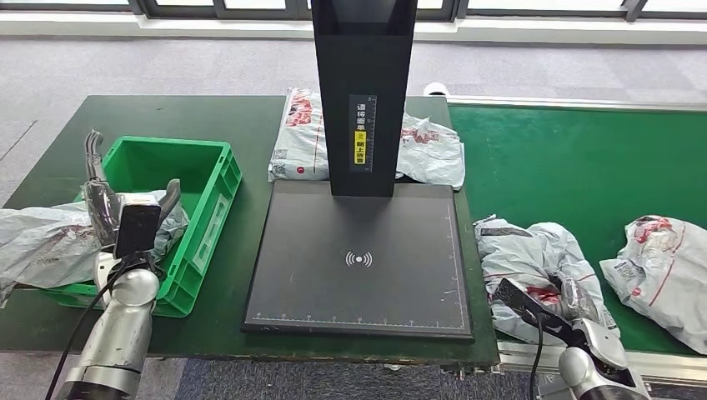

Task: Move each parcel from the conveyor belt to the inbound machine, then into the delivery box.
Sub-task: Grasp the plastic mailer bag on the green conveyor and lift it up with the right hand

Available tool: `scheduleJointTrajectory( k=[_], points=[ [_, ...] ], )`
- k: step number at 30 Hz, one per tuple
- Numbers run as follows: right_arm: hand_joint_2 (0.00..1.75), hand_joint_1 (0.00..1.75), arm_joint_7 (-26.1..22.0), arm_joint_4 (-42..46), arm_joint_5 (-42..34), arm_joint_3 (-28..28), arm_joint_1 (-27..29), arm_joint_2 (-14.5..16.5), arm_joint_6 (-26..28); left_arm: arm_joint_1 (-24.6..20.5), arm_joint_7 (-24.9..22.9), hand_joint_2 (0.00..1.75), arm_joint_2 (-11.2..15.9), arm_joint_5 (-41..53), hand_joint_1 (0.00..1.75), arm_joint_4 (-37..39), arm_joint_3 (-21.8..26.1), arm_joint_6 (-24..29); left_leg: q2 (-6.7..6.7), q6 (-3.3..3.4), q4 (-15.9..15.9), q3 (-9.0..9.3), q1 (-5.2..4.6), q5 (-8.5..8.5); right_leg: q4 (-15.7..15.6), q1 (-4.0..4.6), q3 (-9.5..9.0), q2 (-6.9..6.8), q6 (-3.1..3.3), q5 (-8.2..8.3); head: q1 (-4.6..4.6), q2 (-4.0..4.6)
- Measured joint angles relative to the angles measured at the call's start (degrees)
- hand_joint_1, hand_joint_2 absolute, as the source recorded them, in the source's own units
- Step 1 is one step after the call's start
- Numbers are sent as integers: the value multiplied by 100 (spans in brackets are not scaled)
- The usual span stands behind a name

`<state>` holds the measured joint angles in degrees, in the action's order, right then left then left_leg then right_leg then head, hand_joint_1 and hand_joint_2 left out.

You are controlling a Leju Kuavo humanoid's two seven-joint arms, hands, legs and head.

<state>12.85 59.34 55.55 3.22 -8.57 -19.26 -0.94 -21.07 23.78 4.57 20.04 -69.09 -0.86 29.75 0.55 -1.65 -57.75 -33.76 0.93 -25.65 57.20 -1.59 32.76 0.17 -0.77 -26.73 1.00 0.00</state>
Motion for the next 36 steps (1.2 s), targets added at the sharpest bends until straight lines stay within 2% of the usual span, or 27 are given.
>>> scheduleJointTrajectory(
  k=[16, 20, 22, 25, 27, 31, 34, 36],
  points=[
    [175, 175, -108, 0, -34, 127, 2, -89, -145, 20, 7, 175, 2, 0, 0, 80, -2, -35, -1, 0, 0, -1, 0, 0, 0, 1, 1, 1, 0, 0, 0, 0],
    [175, 175, -277, 0, -161, 181, -2, -87, 57, 46, 4, 175, 2, 0, 0, 82, -2, -37, -1, 0, 0, -3, 0, 0, 1, 0, 0, 1, 0, 0, -1, 0],
    [175, 175, -443, 12, -283, 191, -3, -66, 377, 82, 4, 175, 5, -1, 0, 79, -2, -35, 0, 0, 0, -5, 0, 0, 2, 1, 0, 1, 0, 0, -2, 0],
    [175, 175, -895, 162, -640, 191, 1, 56, 1144, 167, 20, 175, 15, -5, 0, 54, -2, -9, -3, 0, 0, -5, 1, 0, 3, 1, 6, 6, 0, 0, -1, 0],
    [175, 175, -1357, 417, -1069, 191, 45, 184, 1732, 203, 67, 175, 17, -19, 0, 37, -2, 20, -5, -1, 0, -6, 1, 0, 3, 1, 10, 6, 1, 0, 0, 0],
    [175, 175, -2533, 1172, -2401, 174, 271, 449, 2745, 196, 244, 175, 13, -88, 0, 92, -12, 109, -2, -1, 1, -10, 2, 1, 4, 2, 16, 1, 1, 0, 0, 0],
    [175, 175, -3499, 1741, -3528, 144, 424, 603, 3283, 138, 395, 175, -7, -179, 0, 227, -51, 220, -7, -2, 1, -12, 1, 0, 4, 1, 21, 8, 1, 0, 0, 0],
    [175, 175, -3976, 2077, -4022, 136, 490, 684, 3521, 86, 462, 175, -27, -220, 0, 324, -88, 281, -10, -2, 1, -12, 1, -1, 3, 0, 22, 10, 1, 0, 1, 0]
  ],
)
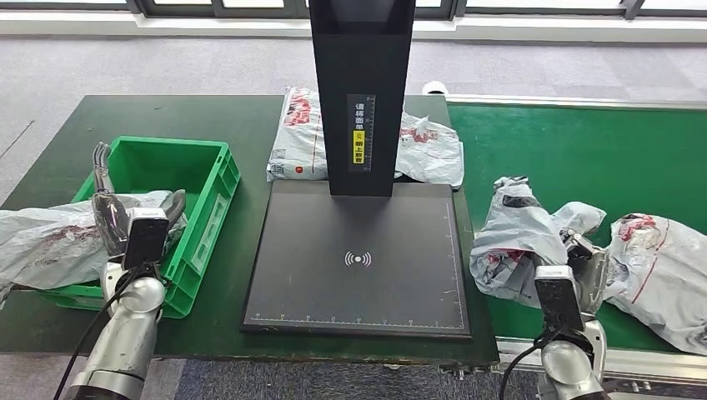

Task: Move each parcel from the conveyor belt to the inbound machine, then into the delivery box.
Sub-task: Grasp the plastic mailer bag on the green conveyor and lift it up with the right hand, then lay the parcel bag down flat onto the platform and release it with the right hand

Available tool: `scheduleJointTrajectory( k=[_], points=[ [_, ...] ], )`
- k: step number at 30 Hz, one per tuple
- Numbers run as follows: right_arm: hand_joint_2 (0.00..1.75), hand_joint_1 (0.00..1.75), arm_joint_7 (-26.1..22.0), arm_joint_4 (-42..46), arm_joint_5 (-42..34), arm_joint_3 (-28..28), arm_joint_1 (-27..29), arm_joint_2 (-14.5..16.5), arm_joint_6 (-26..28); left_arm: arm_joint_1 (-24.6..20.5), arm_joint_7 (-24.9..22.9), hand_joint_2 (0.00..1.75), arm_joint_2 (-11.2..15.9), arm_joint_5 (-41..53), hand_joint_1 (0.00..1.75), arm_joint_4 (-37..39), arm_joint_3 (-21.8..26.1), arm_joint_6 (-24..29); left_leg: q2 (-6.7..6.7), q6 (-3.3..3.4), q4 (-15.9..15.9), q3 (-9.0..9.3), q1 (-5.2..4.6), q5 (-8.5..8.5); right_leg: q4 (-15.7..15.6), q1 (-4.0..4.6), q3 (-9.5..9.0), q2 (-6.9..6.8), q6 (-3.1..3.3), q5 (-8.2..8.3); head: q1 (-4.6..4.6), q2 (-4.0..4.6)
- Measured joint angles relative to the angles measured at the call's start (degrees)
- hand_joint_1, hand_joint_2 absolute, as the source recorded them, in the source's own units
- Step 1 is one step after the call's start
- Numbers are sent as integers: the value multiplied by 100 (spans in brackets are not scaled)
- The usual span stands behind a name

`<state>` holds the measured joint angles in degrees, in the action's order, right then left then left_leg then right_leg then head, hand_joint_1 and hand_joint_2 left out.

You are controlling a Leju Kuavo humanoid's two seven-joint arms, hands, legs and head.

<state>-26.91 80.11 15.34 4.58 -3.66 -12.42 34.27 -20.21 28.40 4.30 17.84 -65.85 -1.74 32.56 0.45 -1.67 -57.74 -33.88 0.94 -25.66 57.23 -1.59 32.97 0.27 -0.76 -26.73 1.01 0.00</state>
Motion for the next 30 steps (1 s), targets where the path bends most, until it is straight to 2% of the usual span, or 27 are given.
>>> scheduleJointTrajectory(
  k=[4, 13, 30],
  points=[
    [175, 175, -304, 450, -266, -2, 91, 103, 133, -52, 52, 175, -37, -20, 0, 121, -44, 45, -3, 0, -1, 0, -1, 0, -1, -1, 0, 1, 0, 0, 0, 0],
    [175, 175, -329, 812, -299, -2, 177, 186, 140, -82, 53, 175, -72, -20, 0, 253, -56, 51, -3, 0, -1, 0, -1, 0, -1, -1, 0, 1, 0, 1, 0, 0],
    [175, 175, -329, 896, -299, -2, 195, 218, 153, -101, 56, 175, -95, -20, 0, 321, -62, 51, -4, 0, -1, 0, 0, 0, -1, 0, 1, 2, 0, 0, 0, 0]
  ],
)
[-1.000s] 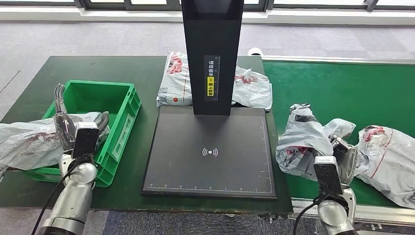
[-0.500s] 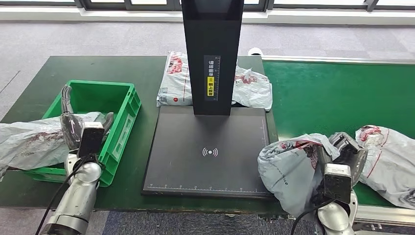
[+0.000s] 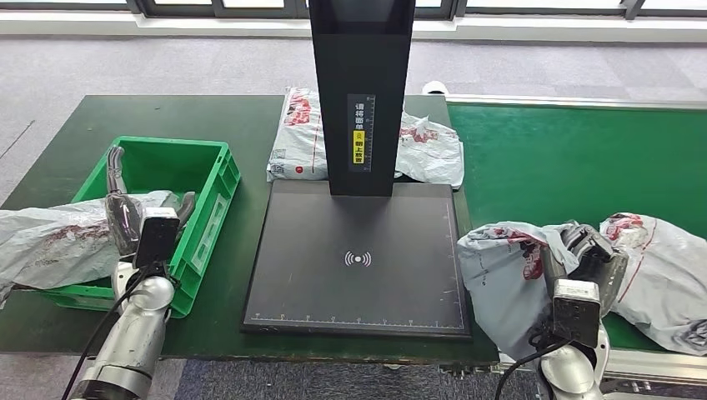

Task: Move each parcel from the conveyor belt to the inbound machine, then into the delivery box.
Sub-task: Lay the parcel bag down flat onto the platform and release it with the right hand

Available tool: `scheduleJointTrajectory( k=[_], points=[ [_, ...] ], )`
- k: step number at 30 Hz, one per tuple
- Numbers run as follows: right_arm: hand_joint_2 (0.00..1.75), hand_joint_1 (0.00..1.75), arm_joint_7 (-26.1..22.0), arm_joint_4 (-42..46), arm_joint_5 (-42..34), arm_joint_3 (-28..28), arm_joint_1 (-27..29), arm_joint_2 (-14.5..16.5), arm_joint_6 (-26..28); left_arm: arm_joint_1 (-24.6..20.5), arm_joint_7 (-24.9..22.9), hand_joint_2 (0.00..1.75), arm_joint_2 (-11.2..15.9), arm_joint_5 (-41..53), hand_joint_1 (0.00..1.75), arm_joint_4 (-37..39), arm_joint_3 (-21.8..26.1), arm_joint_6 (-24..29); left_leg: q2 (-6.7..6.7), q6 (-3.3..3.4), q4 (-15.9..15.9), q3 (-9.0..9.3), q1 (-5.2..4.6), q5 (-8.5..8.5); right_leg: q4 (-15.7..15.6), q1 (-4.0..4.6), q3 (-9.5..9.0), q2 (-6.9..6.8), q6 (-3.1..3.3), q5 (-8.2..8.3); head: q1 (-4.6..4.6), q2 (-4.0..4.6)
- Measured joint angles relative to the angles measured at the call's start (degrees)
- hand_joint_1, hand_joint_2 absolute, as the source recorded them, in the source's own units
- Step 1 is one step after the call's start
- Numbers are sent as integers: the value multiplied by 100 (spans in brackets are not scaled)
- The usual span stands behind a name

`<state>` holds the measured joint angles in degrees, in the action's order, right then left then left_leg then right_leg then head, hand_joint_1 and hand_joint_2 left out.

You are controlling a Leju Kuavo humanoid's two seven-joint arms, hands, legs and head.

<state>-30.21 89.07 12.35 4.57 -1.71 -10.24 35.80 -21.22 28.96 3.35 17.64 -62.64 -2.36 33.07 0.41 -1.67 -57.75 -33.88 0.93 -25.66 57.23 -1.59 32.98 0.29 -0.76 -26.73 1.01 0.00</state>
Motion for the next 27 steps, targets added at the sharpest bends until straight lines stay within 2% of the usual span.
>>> scheduleJointTrajectory(
  k=[27],
  points=[
    [175, 175, 1, 8, 5, 0, 7, 19, -4, 0, 5, 175, -4, -3, 0, 9, 0, 0, 0, 0, 0, -1, 0, 0, 0, 0, -1, 0, 0, 0, 0, 0]
  ],
)
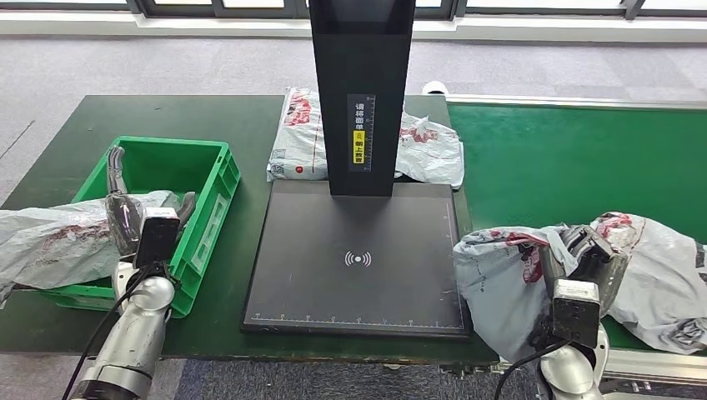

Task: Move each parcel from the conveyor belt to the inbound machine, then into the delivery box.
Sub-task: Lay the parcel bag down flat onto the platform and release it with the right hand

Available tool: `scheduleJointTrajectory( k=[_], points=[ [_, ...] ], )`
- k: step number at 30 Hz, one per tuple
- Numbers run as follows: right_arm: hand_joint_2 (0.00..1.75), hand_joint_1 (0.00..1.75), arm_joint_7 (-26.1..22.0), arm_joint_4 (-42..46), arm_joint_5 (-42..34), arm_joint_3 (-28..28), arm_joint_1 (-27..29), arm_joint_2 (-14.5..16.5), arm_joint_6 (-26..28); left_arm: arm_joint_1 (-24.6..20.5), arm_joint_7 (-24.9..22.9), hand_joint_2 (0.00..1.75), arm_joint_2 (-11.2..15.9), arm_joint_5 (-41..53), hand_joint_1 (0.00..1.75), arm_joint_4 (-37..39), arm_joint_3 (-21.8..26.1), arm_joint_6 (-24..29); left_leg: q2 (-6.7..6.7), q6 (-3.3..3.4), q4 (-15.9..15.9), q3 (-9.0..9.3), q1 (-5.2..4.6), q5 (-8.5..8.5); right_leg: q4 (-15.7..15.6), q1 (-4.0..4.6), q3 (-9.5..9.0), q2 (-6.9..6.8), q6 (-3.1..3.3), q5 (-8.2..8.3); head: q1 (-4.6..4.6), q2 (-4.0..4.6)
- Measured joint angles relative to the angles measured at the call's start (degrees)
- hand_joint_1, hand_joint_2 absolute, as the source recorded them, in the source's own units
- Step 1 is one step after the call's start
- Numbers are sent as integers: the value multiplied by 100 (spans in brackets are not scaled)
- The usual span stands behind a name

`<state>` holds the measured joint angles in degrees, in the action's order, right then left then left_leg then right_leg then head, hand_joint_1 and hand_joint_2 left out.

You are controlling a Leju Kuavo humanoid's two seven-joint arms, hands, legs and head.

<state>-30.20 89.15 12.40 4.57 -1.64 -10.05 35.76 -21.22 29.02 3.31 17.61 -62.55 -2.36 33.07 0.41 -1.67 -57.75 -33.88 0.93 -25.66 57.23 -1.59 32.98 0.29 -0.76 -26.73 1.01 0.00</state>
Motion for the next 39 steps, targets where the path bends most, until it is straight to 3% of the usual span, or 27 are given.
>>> scheduleJointTrajectory(
  k=[3, 6, 8, 11, 18, 30, 31, 32, 35, 36, 39],
  points=[
    [175, 175, 395, -206, 582, 73, -405, 188, -498, -55, 274, 175, -54, -306, 0, -100, -2, -34, -18, -6, 3, -60, 4, 3, 18, 6, 13, 15, 11, 12, -5, 0],
    [175, 175, 1379, -1625, 1841, 713, -2286, 1213, -1192, -558, 222, 175, -240, -563, 0, -313, -114, 8, -140, -27, -12, -115, 15, 40, 45, 16, 140, 133, 37, 81, -2, 0],
    [175, 175, 1554, -2600, 1911, 1533, -3363, 1833, -1017, -908, 58, 175, -364, -551, 0, -400, -290, 47, -144, -35, -12, -112, 17, 87, 49, 16, 187, 141, 39, 111, 3, 0],
    [175, 175, 1586, -3409, 1590, 2443, -4170, 2313, -785, -1047, 87, 175, -445, -584, 0, -480, -411, 62, -56, -53, 2, -113, 30, 122, 51, 28, 172, 60, 56, 111, 8, 0],
    [175, 175, 1664, -4063, 1535, 3115, -4680, 2527, -773, -1064, 170, 175, -441, -626, 0, -551, -421, 72, -9, -56, 2, -135, 37, 122, 48, 38, 161, 10, 64, 100, 1, 0],
    [175, 175, 1925, -4478, 1731, 3436, -4993, 2924, -926, -1064, 191, 175, -449, -625, 0, -578, -424, 102, -4, -54, -1, -140, 35, 120, 46, 36, 163, 3, 61, 102, 2, 0],
    [175, 168, 1928, -4505, 1740, 3458, -5001, 2940, -945, -1063, 191, 175, -449, -625, 0, -578, -424, 102, -4, -54, -1, -141, 35, 120, 46, 36, 163, 3, 61, 102, 2, 0],
    [175, 124, 1931, -4534, 1750, 3474, -5006, 2956, -968, -1063, 192, 175, -449, -625, 0, -579, -423, 102, -3, -54, -1, -141, 35, 120, 46, 36, 163, 3, 61, 102, 2, 0],
    [44, 0, 2045, -4638, 1792, 3501, -5022, 2999, -1134, -1056, 193, 175, -449, -614, 0, -589, -413, 105, -3, -54, -1, -141, 35, 120, 46, 36, 162, 3, 61, 102, 2, 0],
    [0, 0, 2140, -4687, 1817, 3526, -5036, 3006, -1252, -1051, 192, 175, -448, -603, 0, -597, -403, 107, -3, -54, -1, -141, 35, 120, 46, 36, 162, 3, 61, 102, 2, 0],
    [0, 0, 2366, -4853, 1887, 3623, -5064, 3012, -1557, -1025, 190, 175, -439, -579, 0, -632, -375, 109, -3, -54, -1, -141, 35, 120, 46, 36, 162, 3, 61, 102, 2, 0]
  ],
)
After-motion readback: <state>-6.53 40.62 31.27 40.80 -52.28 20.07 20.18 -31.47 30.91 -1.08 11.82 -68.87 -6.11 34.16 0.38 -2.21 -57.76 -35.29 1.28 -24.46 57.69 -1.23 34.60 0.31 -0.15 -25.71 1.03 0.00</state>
